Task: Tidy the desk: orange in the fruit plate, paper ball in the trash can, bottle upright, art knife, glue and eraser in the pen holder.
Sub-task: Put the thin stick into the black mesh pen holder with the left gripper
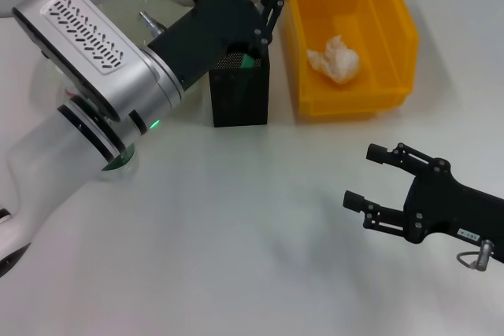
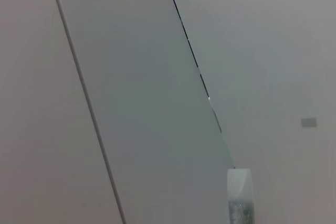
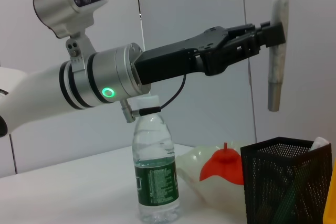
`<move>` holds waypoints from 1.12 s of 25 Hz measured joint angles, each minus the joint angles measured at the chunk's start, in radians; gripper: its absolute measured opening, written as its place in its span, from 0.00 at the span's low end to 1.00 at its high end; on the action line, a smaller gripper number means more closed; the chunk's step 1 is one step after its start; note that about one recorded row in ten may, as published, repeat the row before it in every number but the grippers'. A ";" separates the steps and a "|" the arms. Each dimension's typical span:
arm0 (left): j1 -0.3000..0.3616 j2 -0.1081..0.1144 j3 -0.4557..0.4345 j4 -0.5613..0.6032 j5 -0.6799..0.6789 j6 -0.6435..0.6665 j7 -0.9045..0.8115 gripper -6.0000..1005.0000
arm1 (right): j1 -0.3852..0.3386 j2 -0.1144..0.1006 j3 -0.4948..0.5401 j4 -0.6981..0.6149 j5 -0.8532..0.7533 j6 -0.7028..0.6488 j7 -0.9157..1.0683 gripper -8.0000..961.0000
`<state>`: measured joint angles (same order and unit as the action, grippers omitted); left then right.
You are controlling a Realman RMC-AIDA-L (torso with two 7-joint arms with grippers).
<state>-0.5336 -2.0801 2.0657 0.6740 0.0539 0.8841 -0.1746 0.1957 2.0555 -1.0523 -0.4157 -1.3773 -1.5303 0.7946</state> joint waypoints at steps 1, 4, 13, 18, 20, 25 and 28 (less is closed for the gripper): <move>-0.001 0.000 0.001 -0.003 -0.001 -0.001 0.000 0.15 | 0.001 0.000 0.000 0.000 0.000 0.001 0.000 0.86; -0.003 0.000 0.002 -0.006 -0.001 -0.004 0.001 0.15 | 0.002 0.000 0.000 0.000 0.000 0.001 0.000 0.86; -0.025 0.000 0.018 -0.037 -0.005 -0.057 0.006 0.15 | 0.002 0.000 -0.007 0.000 0.000 0.001 0.000 0.86; -0.026 0.000 0.019 -0.040 -0.006 -0.066 0.006 0.15 | 0.002 0.000 -0.010 0.000 0.000 0.002 0.000 0.86; -0.027 0.000 0.019 -0.040 -0.007 -0.067 0.007 0.15 | 0.002 0.000 -0.010 0.000 0.000 0.002 0.000 0.86; -0.031 0.000 0.021 -0.041 -0.008 -0.072 0.007 0.15 | 0.002 0.002 -0.009 0.000 -0.001 0.003 0.000 0.86; -0.037 0.000 0.021 -0.041 -0.008 -0.095 0.007 0.15 | 0.002 0.002 -0.009 0.001 -0.002 0.003 0.000 0.86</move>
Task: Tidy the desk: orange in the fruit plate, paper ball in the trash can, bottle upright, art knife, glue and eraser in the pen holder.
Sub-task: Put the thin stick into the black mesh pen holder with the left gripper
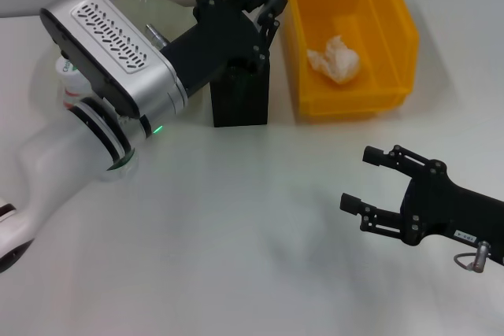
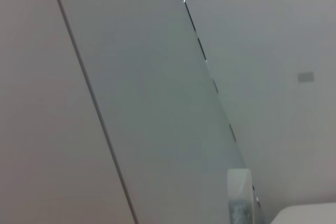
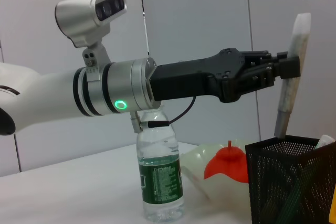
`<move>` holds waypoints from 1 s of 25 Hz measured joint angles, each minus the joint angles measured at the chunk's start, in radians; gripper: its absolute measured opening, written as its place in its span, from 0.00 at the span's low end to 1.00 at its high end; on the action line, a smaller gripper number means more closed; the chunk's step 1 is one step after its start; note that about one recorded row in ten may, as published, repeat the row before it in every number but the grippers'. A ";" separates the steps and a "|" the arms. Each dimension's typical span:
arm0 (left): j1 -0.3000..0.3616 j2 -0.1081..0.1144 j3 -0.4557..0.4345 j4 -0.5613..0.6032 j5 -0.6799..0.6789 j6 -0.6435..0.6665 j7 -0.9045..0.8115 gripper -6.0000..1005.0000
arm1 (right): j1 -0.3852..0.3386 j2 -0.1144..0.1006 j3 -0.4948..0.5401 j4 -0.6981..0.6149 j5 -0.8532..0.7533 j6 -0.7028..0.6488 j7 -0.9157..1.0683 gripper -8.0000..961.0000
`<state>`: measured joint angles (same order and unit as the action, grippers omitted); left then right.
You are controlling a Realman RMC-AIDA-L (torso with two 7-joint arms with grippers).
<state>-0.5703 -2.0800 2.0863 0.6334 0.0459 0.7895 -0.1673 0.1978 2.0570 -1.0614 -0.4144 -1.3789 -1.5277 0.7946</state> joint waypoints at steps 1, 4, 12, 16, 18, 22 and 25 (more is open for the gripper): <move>-0.002 0.000 0.000 0.000 0.000 -0.005 0.000 0.15 | 0.000 0.000 0.000 0.000 0.000 0.000 0.000 0.86; -0.005 0.000 -0.001 -0.009 0.000 -0.012 0.000 0.15 | 0.000 0.000 -0.001 0.000 -0.001 0.000 0.000 0.86; -0.015 0.000 -0.008 -0.023 -0.001 -0.044 0.000 0.15 | 0.000 0.002 -0.001 0.000 -0.009 0.000 0.000 0.86; -0.016 0.000 -0.005 -0.023 -0.002 -0.047 -0.005 0.15 | 0.000 0.002 -0.001 0.000 -0.012 0.000 0.000 0.87; -0.016 0.000 -0.003 -0.022 -0.001 -0.047 -0.009 0.15 | 0.000 0.002 -0.001 0.000 -0.012 0.000 0.000 0.87; -0.013 0.000 0.001 -0.013 -0.009 -0.031 -0.014 0.15 | -0.001 0.002 -0.002 0.001 -0.013 -0.001 0.001 0.87; -0.012 0.000 0.005 -0.008 -0.026 -0.025 -0.014 0.17 | -0.004 0.001 -0.002 0.001 -0.015 -0.004 0.002 0.87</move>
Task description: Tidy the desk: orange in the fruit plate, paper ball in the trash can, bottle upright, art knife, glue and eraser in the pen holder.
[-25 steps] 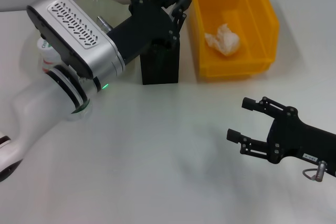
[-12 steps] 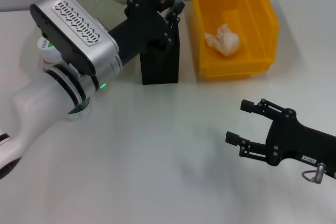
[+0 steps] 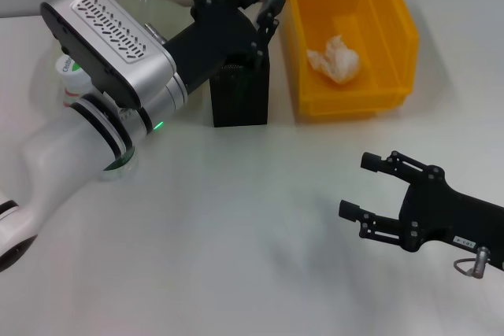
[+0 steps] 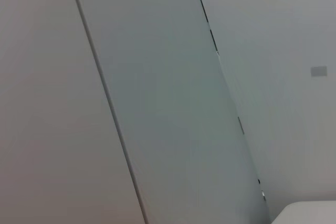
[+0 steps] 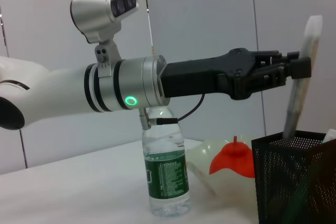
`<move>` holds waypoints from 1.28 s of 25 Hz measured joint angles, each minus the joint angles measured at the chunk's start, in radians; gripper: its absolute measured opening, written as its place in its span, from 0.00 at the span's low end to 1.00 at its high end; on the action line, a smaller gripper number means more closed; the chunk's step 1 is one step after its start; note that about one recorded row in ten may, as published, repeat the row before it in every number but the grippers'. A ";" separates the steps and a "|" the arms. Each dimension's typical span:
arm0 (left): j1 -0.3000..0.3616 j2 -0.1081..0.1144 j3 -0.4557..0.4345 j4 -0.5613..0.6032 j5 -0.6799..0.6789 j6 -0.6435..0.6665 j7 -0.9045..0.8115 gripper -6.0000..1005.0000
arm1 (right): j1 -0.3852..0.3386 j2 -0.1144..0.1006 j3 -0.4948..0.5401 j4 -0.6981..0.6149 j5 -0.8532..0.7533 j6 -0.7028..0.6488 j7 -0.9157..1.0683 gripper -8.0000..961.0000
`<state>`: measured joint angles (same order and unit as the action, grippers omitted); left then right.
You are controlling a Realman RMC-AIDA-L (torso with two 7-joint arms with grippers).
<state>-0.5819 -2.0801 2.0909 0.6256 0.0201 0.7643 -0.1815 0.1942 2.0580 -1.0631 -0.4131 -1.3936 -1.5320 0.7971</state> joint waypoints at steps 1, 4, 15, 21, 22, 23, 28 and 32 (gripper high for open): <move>0.000 0.000 0.007 0.003 -0.020 0.001 0.000 0.19 | -0.001 -0.001 0.000 0.000 0.000 -0.002 0.001 0.87; 0.000 0.000 0.009 0.003 -0.025 0.001 0.000 0.26 | -0.002 -0.002 0.000 0.000 -0.001 -0.005 0.009 0.87; 0.126 0.029 -0.006 0.198 0.197 0.104 -0.304 0.58 | -0.011 -0.005 0.034 0.001 -0.002 -0.011 0.012 0.87; 0.251 0.040 -0.159 0.298 0.601 0.296 -0.594 0.78 | -0.028 -0.017 0.104 -0.001 -0.003 -0.061 0.036 0.87; 0.281 0.037 -0.205 0.296 0.662 0.361 -0.615 0.78 | -0.035 -0.027 0.120 -0.004 -0.003 -0.077 0.056 0.87; 0.308 0.036 -0.251 0.288 0.725 0.420 -0.633 0.78 | -0.035 -0.027 0.120 -0.004 -0.003 -0.077 0.056 0.87; 0.338 0.044 -0.347 0.222 0.859 0.547 -0.663 0.77 | -0.046 -0.040 0.151 -0.006 -0.017 -0.130 0.064 0.87; 0.300 0.049 -0.509 -0.036 1.070 0.670 -0.667 0.77 | -0.033 -0.044 0.148 -0.012 -0.094 -0.178 0.061 0.87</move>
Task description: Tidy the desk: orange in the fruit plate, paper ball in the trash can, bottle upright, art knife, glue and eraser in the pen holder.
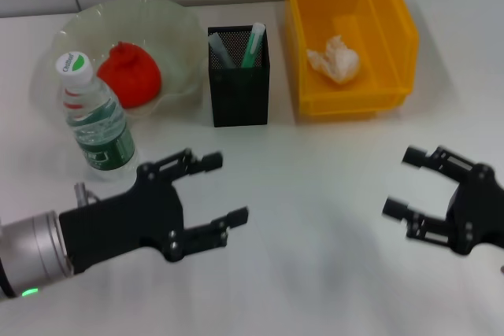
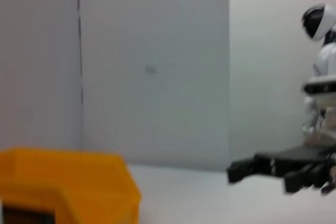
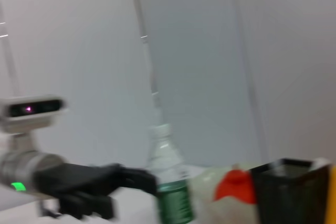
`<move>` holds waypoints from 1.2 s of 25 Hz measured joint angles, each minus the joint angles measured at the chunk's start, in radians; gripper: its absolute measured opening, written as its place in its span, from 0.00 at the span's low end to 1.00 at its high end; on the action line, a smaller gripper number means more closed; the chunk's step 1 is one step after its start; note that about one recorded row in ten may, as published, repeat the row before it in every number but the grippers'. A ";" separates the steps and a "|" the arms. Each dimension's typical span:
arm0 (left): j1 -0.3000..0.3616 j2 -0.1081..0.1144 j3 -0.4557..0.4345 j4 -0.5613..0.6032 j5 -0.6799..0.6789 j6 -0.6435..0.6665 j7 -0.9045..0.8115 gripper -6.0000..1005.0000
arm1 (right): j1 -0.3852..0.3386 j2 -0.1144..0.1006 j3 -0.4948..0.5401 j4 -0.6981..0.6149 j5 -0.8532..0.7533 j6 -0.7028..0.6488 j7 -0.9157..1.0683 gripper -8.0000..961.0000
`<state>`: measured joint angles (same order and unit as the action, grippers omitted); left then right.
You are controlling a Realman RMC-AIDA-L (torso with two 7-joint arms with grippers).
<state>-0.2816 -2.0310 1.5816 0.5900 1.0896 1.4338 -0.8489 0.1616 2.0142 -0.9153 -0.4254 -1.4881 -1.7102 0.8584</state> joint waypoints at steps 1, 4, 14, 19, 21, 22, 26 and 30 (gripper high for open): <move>0.000 0.000 0.000 0.000 0.000 0.000 0.000 0.77 | 0.005 0.000 -0.001 -0.001 -0.023 -0.013 -0.003 0.87; -0.046 0.003 -0.045 -0.128 0.104 -0.010 -0.019 0.77 | 0.025 0.001 -0.004 -0.007 -0.092 -0.038 -0.004 0.87; -0.010 0.022 -0.072 -0.142 0.127 -0.013 -0.032 0.77 | 0.070 0.035 0.002 -0.008 -0.177 -0.008 -0.005 0.87; 0.008 0.023 -0.072 -0.143 0.128 -0.014 -0.031 0.77 | 0.083 0.047 0.003 -0.005 -0.179 0.011 -0.006 0.87; 0.013 0.023 -0.073 -0.142 0.128 -0.014 -0.029 0.77 | 0.087 0.048 0.003 -0.004 -0.179 0.013 -0.006 0.87; 0.014 0.024 -0.073 -0.142 0.128 -0.013 -0.028 0.77 | 0.092 0.051 0.003 -0.002 -0.179 0.019 -0.006 0.87; 0.027 0.031 -0.077 -0.141 0.125 -0.008 -0.027 0.77 | 0.098 0.058 -0.002 -0.001 -0.180 0.033 -0.007 0.87; 0.030 0.032 -0.085 -0.141 0.125 -0.007 -0.025 0.77 | 0.104 0.061 -0.006 -0.001 -0.181 0.038 -0.007 0.87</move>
<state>-0.2516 -1.9993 1.4971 0.4491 1.2147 1.4267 -0.8739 0.2658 2.0750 -0.9210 -0.4264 -1.6692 -1.6723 0.8517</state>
